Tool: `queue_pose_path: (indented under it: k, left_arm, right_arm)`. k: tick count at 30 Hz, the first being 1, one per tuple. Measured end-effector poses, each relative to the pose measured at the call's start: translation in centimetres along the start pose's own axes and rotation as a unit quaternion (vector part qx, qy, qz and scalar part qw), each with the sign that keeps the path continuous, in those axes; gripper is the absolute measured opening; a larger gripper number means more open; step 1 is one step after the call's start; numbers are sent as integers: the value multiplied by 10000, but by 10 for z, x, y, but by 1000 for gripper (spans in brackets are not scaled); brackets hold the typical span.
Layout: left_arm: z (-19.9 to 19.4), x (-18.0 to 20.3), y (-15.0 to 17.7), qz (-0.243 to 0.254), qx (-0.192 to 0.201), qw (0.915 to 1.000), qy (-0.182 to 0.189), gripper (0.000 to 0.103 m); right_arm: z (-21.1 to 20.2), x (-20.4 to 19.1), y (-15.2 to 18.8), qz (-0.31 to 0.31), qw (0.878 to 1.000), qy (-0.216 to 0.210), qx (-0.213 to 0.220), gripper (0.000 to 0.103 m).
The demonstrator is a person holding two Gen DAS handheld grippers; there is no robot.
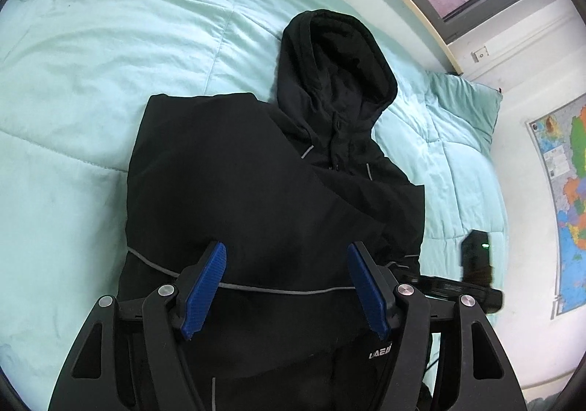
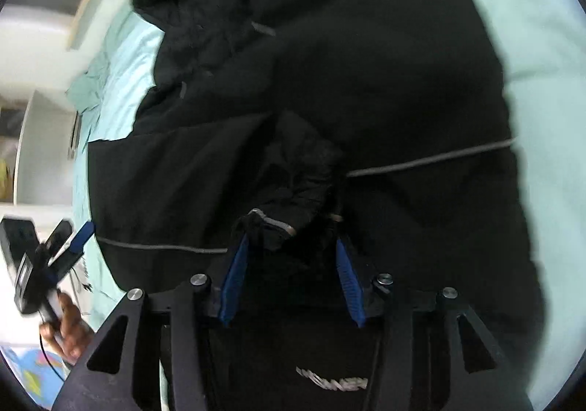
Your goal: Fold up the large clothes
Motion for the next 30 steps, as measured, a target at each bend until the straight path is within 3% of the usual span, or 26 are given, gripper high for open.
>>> queue_pose_path:
  k: [1,2,3,7,10,12,14,16,18,22,24,28,30]
  left_arm:
    - [0,0,-1,0,8,10000,-26,70]
    - [0,1,-2,3,20,10000,-66,70]
    - [-2,2,-3,27,44,9999,-113,70]
    - [-8,7,-5,231,191,9992,-274,70]
    - [14,1,-6,180,1,9987,-474,70]
    - [37,-6,-5,191,-147,9973,-695,70]
    - [65,-17,-2,169,-217,9948,-976,70]
    - [80,-25,-3,244,-199,9880,-1511,70]
    - [80,-28,-5,236,-143,9867,-1603,70]
    - [74,-37,-11,186,-279,9874,-1544,70]
    - [64,-33,-13,171,-242,9888,-1464,70]
    - [44,-7,-12,341,-19,9932,-1114,70]
    - [46,6,-11,435,-15,9945,-955,70]
  right_arm:
    - [-1,-3,-1,18,10000,19,81,48]
    - [-7,-9,-1,-35,9997,65,218,29]
    - [-17,-19,-3,-173,9988,153,427,25]
    - [-99,-50,6,-1084,9802,654,1523,22]
    - [-137,-35,0,-1226,9689,979,1916,22]
    - [-127,-10,-11,-1052,9716,1085,1823,22]
    - [-86,24,-25,-797,9843,921,1280,22]
    - [-45,45,-30,-521,9914,891,803,23]
    - [-17,56,-27,-399,9936,885,569,24]
    - [-36,58,-23,-117,9952,768,588,33]
    - [-60,46,-16,-229,9918,1046,693,45]
    - [-92,5,-4,-901,9734,1745,1182,49]
    - [-89,-15,-7,-1151,9658,1900,1334,49]
Point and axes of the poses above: each gripper's, at about its wrist camera, not at the fingertips, and z roughly the way its jaws point, x to its right, y to its underside, the point moved 1 cm from there along z, roughly the way its jaws point
